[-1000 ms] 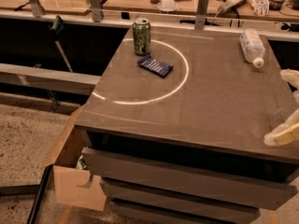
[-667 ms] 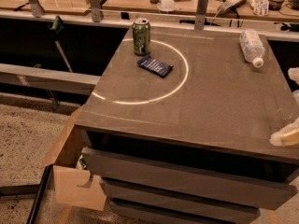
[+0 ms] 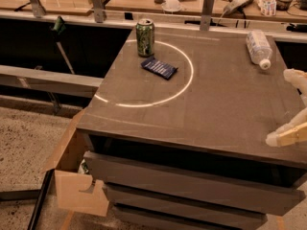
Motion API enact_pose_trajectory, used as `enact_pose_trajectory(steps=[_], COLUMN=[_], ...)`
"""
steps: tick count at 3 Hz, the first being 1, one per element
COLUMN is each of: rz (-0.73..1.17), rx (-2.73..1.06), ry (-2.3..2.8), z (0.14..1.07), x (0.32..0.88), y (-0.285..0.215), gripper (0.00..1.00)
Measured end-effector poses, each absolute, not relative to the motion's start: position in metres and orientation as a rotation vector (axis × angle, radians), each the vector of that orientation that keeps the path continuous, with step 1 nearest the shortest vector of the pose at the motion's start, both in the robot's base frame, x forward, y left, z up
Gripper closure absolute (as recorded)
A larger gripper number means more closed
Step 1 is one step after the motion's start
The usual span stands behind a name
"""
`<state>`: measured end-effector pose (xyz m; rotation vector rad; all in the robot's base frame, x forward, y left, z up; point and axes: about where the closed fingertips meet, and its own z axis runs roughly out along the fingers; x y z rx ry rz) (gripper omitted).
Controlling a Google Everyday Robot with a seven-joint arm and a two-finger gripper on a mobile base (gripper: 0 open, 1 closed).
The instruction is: Move rxbar blueberry near blue plastic bottle
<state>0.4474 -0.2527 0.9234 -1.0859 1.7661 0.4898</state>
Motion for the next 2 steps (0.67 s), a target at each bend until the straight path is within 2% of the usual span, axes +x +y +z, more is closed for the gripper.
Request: enact_pose_trajectory(steps=[2], rz=[0.505], rx=[-1.02], ry=[1.732], z=[0.903], x=[0.484], y=[-0.143], gripper=[0.0])
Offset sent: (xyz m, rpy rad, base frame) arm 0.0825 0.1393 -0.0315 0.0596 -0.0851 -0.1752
